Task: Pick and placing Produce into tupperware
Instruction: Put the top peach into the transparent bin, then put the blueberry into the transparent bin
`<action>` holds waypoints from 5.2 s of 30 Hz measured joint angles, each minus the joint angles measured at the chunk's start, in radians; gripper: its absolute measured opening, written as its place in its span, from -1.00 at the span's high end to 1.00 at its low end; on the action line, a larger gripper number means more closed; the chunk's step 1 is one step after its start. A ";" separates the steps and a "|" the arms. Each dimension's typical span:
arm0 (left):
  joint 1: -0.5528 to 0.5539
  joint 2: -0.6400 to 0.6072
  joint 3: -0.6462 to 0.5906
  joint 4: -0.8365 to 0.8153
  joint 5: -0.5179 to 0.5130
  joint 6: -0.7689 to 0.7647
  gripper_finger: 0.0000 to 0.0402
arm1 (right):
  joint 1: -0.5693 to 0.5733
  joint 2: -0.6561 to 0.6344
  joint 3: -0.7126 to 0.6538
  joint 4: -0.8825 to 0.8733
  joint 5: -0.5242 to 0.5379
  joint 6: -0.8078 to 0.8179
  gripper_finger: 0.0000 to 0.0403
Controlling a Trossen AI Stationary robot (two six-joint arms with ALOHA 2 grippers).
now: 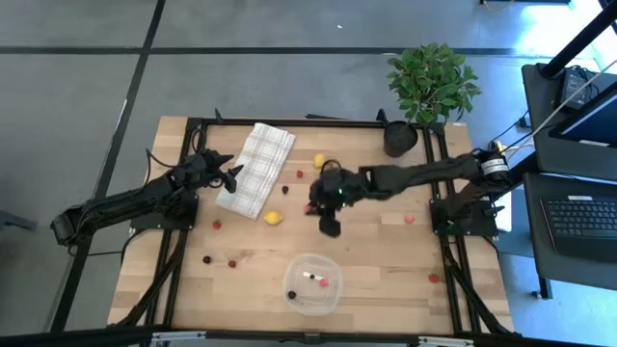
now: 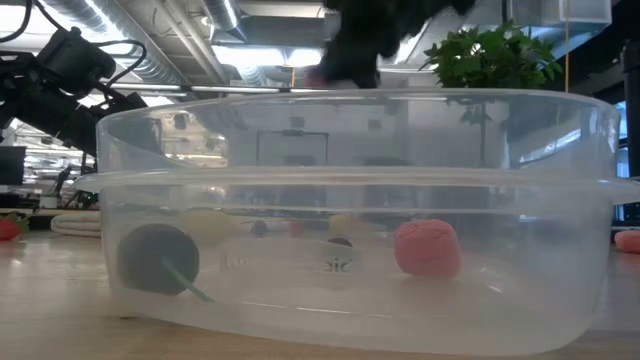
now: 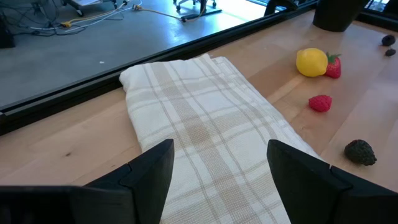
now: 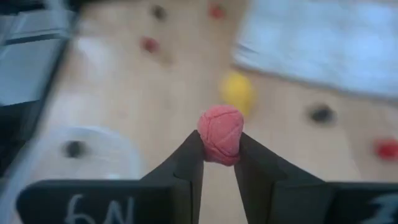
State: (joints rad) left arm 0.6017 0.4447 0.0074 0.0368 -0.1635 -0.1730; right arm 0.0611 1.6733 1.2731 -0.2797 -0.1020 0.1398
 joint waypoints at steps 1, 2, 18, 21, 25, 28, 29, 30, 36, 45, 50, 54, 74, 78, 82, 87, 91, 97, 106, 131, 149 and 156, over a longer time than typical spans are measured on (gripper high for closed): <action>0.000 0.000 0.000 0.000 0.000 0.000 -0.25 | 0.024 0.000 0.017 0.000 0.000 -0.012 0.61; 0.000 0.000 0.000 0.000 0.000 0.000 -0.25 | 0.049 0.000 0.030 0.000 0.002 -0.017 0.61; 0.000 0.000 0.000 0.000 0.000 -0.001 -0.25 | 0.300 0.176 0.046 0.099 0.004 -0.075 0.61; 0.000 0.000 0.000 0.000 0.000 -0.001 -0.25 | 0.311 0.222 0.046 0.105 0.004 -0.026 0.61; 0.000 0.000 0.000 0.000 0.000 -0.004 -0.25 | 0.316 0.280 0.045 0.103 0.004 0.041 0.61; 0.000 0.000 0.000 0.000 0.000 -0.004 -0.25 | 0.316 0.316 0.045 0.105 -0.006 0.080 0.61; 0.000 0.000 0.000 0.000 0.000 -0.004 -0.25 | 0.316 0.327 0.045 0.103 -0.015 0.094 0.61; 0.000 0.000 0.000 0.000 0.000 -0.004 -0.25 | 0.316 0.337 0.045 0.103 -0.027 0.105 0.61; 0.000 0.000 0.000 0.000 0.000 -0.004 -0.25 | 0.317 0.362 0.045 0.103 -0.047 0.139 0.61; 0.000 0.000 0.000 0.000 0.000 -0.003 -0.25 | 0.316 0.362 0.045 0.104 -0.050 0.145 0.61; 0.000 0.000 0.000 0.000 0.000 -0.003 -0.25 | 0.316 0.362 0.045 0.104 -0.049 0.145 0.61; 0.000 0.000 0.000 -0.001 0.000 -0.003 -0.25 | 0.316 0.362 0.045 0.104 -0.049 0.144 0.56; 0.000 0.000 0.000 -0.001 0.000 -0.001 -0.25 | 0.316 0.362 0.045 0.103 -0.048 0.141 0.37; 0.000 0.000 0.000 0.000 0.000 -0.001 -0.25 | 0.316 0.362 0.045 0.098 -0.048 0.143 0.37; 0.000 0.000 0.000 -0.001 0.000 -0.001 -0.25 | 0.316 0.362 0.045 0.091 -0.048 0.143 0.37; 0.000 0.000 0.000 -0.001 0.000 -0.001 -0.25 | 0.314 0.357 0.044 0.089 -0.048 0.138 0.37; 0.000 0.000 0.000 0.000 0.000 -0.001 -0.25 | 0.306 0.321 0.044 0.079 -0.048 0.129 0.36; 0.000 0.000 0.000 -0.001 0.000 -0.002 -0.25 | 0.287 0.227 0.044 -0.014 -0.042 0.121 0.36; 0.000 0.000 0.000 -0.001 0.000 -0.003 -0.25 | 0.240 -0.009 0.044 -0.386 0.286 0.215 0.36; 0.000 0.001 0.000 -0.001 0.001 -0.003 -0.25 | -0.256 -0.258 -0.215 -0.819 0.405 0.444 0.41; 0.000 0.001 0.000 -0.001 0.001 -0.008 -0.25 | -0.500 -0.295 -0.519 -0.408 0.231 0.334 0.41; 0.000 0.001 0.000 -0.001 0.001 -0.008 -0.25 | -0.499 -0.295 -0.558 -0.352 0.228 0.388 0.41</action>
State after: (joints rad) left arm 0.6017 0.4458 0.0077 0.0357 -0.1621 -0.1807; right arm -0.4381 1.3785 0.7148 -0.6313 0.1259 0.5281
